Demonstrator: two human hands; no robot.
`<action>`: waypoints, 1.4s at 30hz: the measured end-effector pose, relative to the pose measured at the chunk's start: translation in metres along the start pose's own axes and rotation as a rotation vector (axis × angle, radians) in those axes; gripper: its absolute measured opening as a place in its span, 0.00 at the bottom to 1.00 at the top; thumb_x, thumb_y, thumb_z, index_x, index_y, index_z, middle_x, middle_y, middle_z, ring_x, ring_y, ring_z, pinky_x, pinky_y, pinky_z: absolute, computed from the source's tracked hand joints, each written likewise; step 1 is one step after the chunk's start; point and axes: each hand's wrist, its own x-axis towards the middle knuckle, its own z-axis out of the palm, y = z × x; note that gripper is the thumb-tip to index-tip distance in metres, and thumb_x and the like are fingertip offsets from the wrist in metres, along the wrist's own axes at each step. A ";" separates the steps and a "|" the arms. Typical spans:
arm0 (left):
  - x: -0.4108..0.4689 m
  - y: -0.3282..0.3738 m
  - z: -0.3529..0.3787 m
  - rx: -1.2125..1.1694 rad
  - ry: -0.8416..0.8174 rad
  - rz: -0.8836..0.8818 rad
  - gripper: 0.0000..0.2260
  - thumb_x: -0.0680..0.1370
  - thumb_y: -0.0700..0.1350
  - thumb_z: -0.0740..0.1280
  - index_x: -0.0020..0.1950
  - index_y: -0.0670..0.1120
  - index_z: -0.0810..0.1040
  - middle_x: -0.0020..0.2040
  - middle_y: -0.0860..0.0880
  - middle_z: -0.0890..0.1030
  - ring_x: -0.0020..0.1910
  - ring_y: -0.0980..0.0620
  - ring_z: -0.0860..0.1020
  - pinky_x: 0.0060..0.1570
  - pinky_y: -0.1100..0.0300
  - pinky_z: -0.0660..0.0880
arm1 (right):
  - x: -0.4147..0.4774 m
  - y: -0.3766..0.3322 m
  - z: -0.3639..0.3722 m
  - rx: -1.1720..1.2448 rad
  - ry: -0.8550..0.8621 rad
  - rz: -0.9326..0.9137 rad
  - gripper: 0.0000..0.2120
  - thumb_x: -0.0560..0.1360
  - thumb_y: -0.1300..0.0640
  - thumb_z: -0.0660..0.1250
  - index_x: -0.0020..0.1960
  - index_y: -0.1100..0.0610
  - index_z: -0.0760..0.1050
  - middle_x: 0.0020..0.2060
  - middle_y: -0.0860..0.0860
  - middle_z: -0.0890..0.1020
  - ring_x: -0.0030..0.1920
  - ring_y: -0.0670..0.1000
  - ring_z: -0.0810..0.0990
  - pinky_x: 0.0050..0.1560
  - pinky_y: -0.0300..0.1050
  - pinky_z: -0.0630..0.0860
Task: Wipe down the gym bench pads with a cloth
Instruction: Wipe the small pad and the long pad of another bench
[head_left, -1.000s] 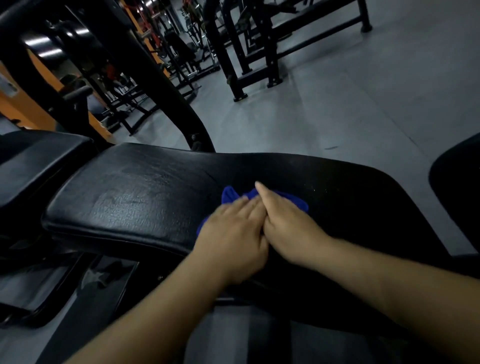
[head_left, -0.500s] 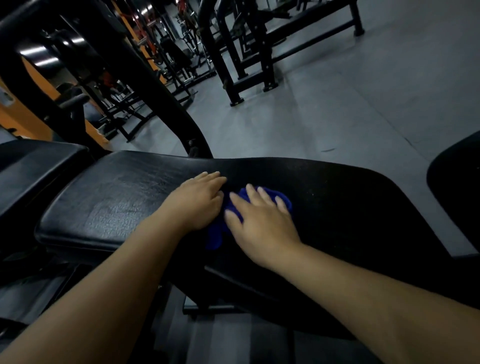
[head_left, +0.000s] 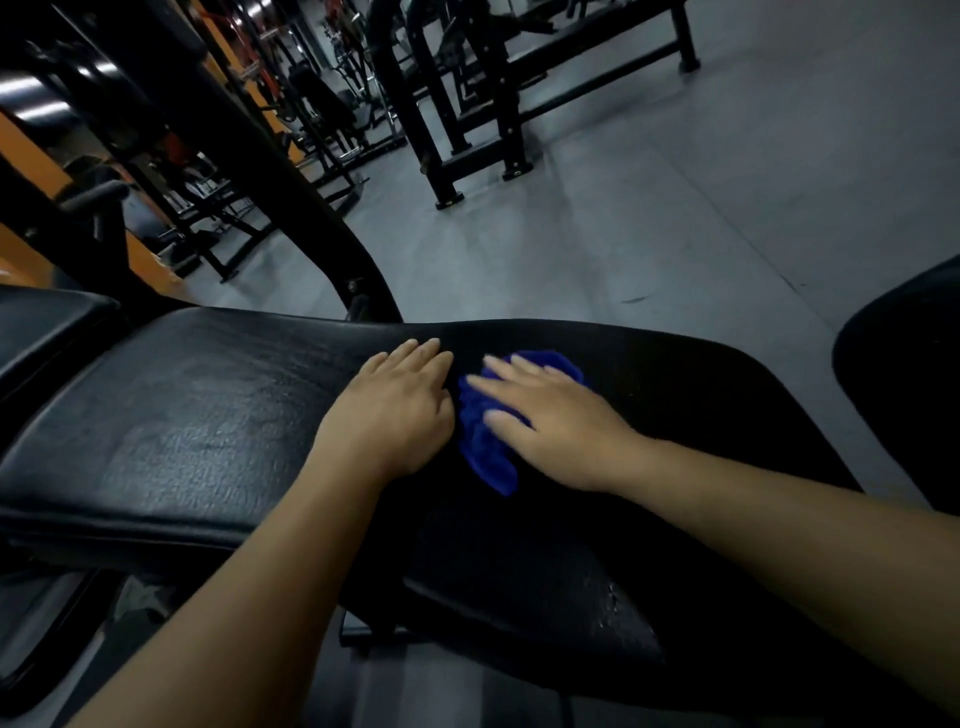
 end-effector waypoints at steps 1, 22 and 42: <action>0.000 0.000 0.000 0.002 0.001 -0.011 0.25 0.83 0.49 0.53 0.80 0.48 0.59 0.82 0.48 0.56 0.80 0.49 0.53 0.78 0.51 0.51 | -0.006 0.012 -0.003 0.005 -0.007 0.000 0.24 0.84 0.46 0.54 0.79 0.44 0.59 0.80 0.44 0.56 0.79 0.46 0.52 0.76 0.42 0.47; -0.047 0.045 -0.001 -0.021 -0.055 -0.015 0.26 0.84 0.55 0.50 0.81 0.47 0.56 0.82 0.45 0.53 0.81 0.47 0.50 0.79 0.49 0.48 | -0.169 -0.007 -0.007 0.041 -0.061 0.005 0.31 0.77 0.37 0.43 0.79 0.42 0.55 0.79 0.40 0.51 0.79 0.43 0.46 0.77 0.39 0.43; 0.003 0.090 0.015 -0.021 -0.072 -0.055 0.27 0.83 0.52 0.50 0.81 0.47 0.53 0.82 0.47 0.50 0.81 0.48 0.48 0.78 0.48 0.47 | 0.021 0.058 -0.012 -0.011 0.164 0.246 0.22 0.83 0.51 0.55 0.75 0.57 0.66 0.77 0.54 0.64 0.77 0.56 0.61 0.76 0.50 0.56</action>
